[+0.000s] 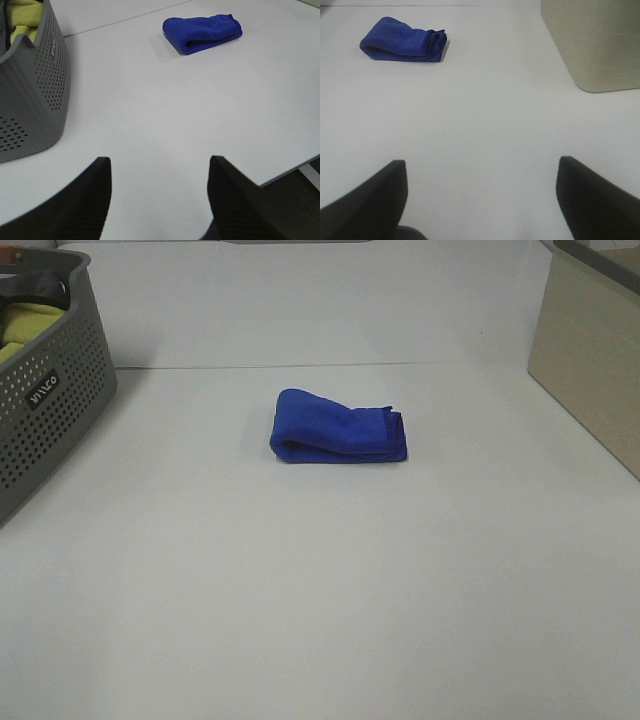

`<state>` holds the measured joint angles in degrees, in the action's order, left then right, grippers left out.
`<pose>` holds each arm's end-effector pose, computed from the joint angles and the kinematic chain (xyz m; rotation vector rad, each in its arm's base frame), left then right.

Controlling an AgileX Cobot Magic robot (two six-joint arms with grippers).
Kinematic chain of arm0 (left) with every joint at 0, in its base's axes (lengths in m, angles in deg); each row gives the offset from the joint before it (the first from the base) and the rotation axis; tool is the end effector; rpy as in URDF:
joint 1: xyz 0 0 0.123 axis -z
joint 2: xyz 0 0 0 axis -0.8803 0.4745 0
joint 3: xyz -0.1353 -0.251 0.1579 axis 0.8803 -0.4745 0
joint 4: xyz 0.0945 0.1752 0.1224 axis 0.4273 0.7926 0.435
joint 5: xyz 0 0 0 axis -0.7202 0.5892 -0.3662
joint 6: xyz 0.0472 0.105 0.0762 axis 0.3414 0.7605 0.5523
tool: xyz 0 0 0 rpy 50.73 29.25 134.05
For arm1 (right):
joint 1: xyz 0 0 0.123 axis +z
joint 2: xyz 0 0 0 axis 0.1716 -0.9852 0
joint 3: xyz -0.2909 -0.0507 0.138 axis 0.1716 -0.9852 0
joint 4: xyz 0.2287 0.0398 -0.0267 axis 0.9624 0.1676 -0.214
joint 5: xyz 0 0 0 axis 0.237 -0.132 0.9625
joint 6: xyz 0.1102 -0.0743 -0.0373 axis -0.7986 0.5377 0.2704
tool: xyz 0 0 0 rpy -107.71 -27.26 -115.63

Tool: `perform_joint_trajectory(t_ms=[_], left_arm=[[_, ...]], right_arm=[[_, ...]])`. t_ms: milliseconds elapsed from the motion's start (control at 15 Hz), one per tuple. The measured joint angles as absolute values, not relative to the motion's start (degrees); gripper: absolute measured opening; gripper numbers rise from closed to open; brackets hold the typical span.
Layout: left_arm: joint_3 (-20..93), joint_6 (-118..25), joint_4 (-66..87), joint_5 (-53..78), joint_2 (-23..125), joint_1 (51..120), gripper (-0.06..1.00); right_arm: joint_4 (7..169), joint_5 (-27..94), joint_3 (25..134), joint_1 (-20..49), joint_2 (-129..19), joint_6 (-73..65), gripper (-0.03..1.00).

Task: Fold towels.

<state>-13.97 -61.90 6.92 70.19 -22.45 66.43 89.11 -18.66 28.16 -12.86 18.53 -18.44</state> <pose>-0.0284 -0.0335 0.2513 0.4211 1.9748 -0.2074 -0.0219 0.0199 0.2493 -0.1096 2.0281 0.0587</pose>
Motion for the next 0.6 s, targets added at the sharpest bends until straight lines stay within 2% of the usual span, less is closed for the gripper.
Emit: perform_joint_trajectory(t_ms=[600], left_arm=[[-13.97,-61.9,6.92,70.19,-22.45,66.43,0.56]], right_arm=[[89.11,-18.66,28.16,-12.86,18.53,-18.44,0.77]])
